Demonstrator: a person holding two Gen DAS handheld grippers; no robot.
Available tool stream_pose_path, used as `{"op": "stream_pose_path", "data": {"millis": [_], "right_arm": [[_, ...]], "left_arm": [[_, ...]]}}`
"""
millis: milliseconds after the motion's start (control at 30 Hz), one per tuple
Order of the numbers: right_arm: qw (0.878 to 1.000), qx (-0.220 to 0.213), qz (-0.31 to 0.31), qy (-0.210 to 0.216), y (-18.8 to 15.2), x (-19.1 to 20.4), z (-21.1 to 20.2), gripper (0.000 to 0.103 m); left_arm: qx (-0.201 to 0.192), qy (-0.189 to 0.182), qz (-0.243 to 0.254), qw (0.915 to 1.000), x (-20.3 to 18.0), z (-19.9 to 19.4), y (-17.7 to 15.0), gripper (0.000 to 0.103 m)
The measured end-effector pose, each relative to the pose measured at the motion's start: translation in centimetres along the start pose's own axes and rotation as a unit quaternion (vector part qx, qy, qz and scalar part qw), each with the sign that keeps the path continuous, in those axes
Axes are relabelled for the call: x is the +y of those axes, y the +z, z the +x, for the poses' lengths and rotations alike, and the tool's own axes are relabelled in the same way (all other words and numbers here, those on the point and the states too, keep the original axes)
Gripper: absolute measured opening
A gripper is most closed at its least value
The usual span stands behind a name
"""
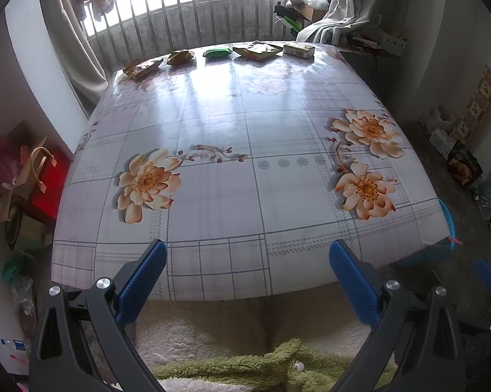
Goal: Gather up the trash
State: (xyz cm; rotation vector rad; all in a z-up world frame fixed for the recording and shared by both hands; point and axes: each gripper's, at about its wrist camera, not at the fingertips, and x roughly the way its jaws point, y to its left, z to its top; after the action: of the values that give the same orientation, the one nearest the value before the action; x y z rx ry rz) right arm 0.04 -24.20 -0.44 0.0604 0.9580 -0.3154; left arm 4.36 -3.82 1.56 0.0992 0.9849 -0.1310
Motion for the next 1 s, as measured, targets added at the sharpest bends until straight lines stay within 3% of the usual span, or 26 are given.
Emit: {"op": "stream_pose_path", "data": {"millis": [1000], "right_arm": [[1.0, 0.005, 0.001, 0.008, 0.03, 0.47, -0.31, 0.095]], "left_arm": [[0.004, -0.001, 0.002, 1.0, 0.14, 0.1, -0.01, 0.098]]}}
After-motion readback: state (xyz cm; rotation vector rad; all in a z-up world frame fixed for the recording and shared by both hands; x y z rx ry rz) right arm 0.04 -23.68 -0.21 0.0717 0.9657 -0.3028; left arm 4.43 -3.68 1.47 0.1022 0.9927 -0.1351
